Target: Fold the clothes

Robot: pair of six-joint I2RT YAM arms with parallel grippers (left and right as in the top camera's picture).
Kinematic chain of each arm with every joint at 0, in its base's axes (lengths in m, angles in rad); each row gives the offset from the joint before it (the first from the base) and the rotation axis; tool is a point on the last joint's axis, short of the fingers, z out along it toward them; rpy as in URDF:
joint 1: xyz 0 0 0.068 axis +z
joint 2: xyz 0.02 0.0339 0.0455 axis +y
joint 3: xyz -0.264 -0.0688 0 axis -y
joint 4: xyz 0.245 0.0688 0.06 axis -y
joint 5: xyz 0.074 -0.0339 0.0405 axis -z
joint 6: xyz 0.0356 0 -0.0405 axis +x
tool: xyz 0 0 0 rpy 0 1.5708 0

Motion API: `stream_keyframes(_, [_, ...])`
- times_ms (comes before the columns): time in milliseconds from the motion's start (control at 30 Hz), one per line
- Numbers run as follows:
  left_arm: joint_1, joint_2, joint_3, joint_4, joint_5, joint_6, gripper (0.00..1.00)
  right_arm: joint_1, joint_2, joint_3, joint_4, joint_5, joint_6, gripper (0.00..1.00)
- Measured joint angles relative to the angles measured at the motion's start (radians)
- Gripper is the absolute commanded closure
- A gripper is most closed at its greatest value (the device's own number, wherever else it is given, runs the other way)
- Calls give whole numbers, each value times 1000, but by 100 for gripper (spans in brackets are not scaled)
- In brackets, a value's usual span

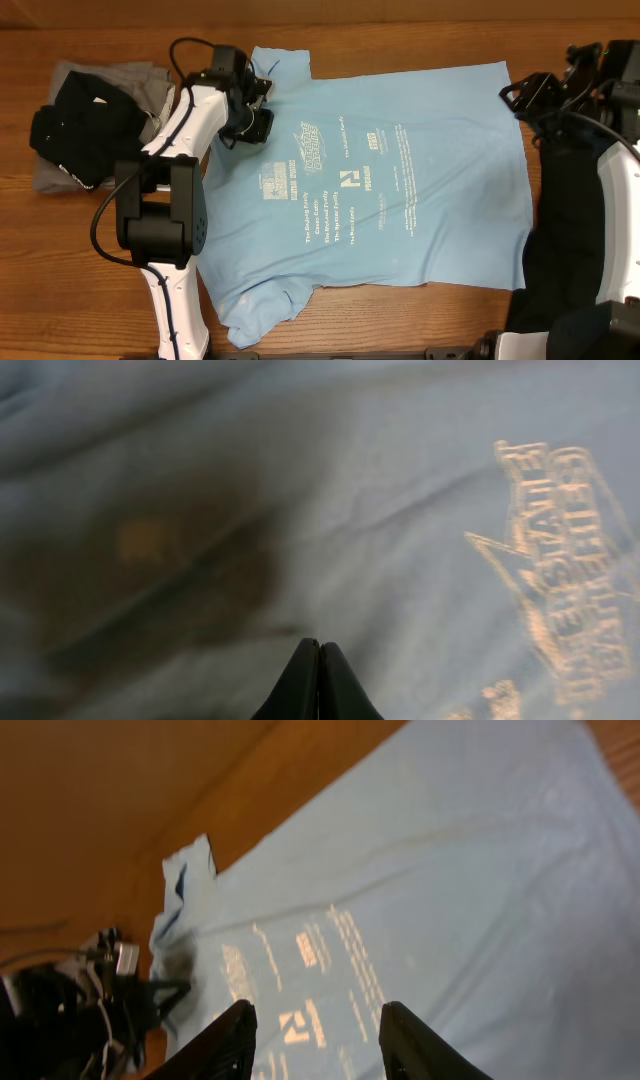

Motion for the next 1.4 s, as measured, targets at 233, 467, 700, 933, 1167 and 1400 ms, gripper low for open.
stream_keyframes(233, [45, 48, -2, 109, -18, 0, 96, 66, 10, -1, -51, 3, -4, 55])
stream_keyframes(467, [90, 100, 58, 232, -71, -37, 96, 126, 10, -1, -62, 55, -8, 54])
stream_keyframes(700, [213, 183, 229, 178, -36, -73, 88, 151, 10, -7, -101, 130, -13, 51])
stream_keyframes(933, [212, 200, 554, -139, 2, -80, 75, 151, 15, -130, -89, 236, 19, 81])
stream_keyframes(1167, [182, 188, 955, -580, 29, -80, 72, 150, 98, -381, 90, 333, 123, 92])
stream_keyframes(1400, [182, 82, 1140, -843, 25, -80, 72, 147, 241, -470, 148, 436, 235, 96])
